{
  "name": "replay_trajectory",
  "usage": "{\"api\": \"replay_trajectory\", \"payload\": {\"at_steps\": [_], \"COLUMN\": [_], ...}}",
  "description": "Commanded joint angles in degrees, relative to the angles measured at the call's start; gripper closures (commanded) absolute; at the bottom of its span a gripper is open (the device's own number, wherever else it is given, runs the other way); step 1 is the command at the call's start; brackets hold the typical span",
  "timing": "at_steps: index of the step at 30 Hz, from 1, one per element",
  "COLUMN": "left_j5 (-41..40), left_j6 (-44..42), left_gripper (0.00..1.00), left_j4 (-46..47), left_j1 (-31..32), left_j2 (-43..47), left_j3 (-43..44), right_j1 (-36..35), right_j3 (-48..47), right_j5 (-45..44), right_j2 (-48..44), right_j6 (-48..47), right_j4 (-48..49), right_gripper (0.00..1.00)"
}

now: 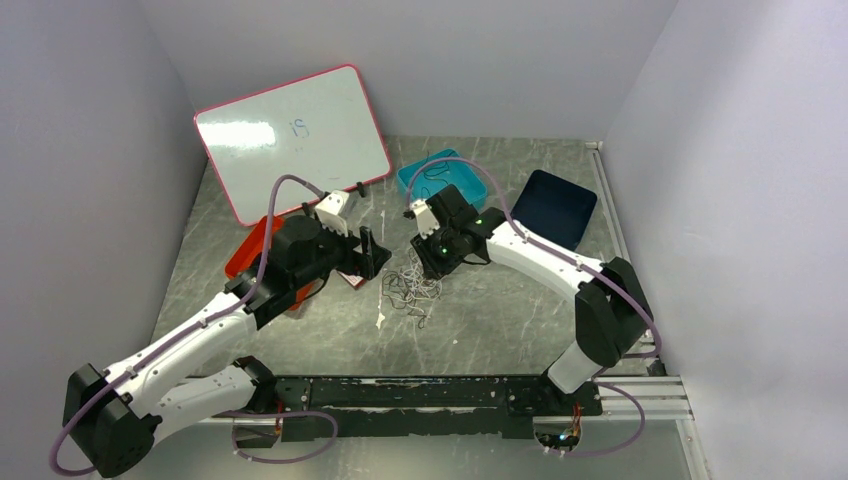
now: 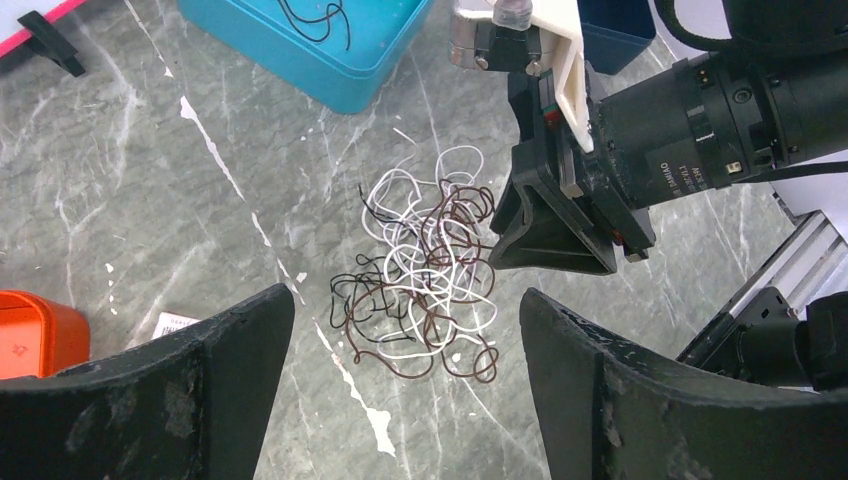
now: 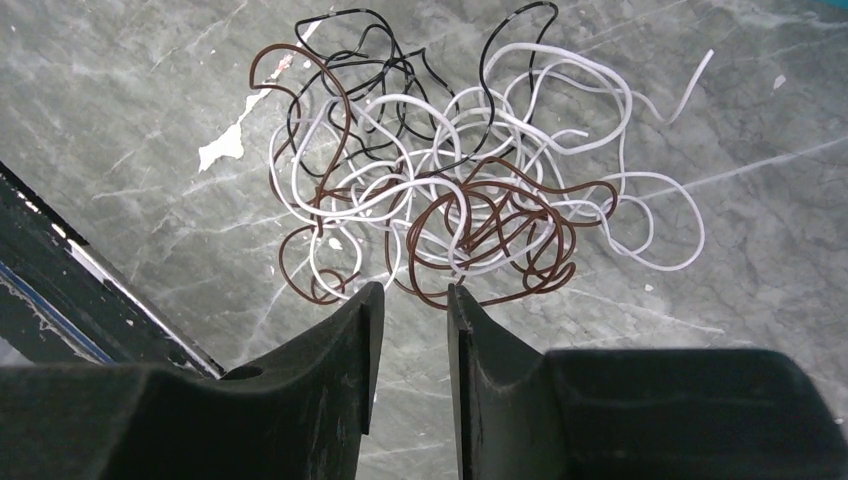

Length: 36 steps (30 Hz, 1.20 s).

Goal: Untangle the cables

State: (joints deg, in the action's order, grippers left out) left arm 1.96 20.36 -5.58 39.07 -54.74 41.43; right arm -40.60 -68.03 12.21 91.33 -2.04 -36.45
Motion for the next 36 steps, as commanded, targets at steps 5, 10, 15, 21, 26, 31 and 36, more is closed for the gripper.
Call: {"api": "replay_trajectory", "payload": {"at_steps": [5,10,15,21,26,31,36], "left_j5": [-0.7,-0.9,-1.1,-0.8,-1.1,-1.4,-1.5], "left_j6": [0.1,0.1,0.1,0.1,0.1,0.0,-0.4], "left_gripper": [0.12,0.12,0.12,0.12,0.12,0.12,0.12], "left_j4": [1.1,0.8,0.7,0.9,1.0,1.5,2.7], "left_j1": [-0.3,-0.3,-0.2,-0.3,-0.3,-0.2,-0.2], "left_j2": [0.6,0.9,1.0,0.6,0.5,0.7,1.4], "left_j3": [-0.6,-0.8,-0.8,-0.6,-0.6,-0.5,-0.6], "right_j1": [-0.8,-0.9,-1.1,-1.2,-1.2,-1.2,-1.2], "right_j3": [0.1,-0.4,-0.2,-0.8,-3.4,-7.0,-11.5], "right_j5": [-1.8,-2.6,-3.5,-4.6,-5.4,-5.2,-3.6], "right_j2": [1.6,3.0,3.7,2.2,-0.6,-2.6,-3.6], "right_j6": [1.2,1.0,0.9,1.3,1.6,1.6,1.8], "right_j4": [2.5,3.3,3.3,2.7,-0.2,-4.4,-8.4], "right_gripper": [0.64,0.64,0.68,0.93,1.0,1.0,1.0]}}
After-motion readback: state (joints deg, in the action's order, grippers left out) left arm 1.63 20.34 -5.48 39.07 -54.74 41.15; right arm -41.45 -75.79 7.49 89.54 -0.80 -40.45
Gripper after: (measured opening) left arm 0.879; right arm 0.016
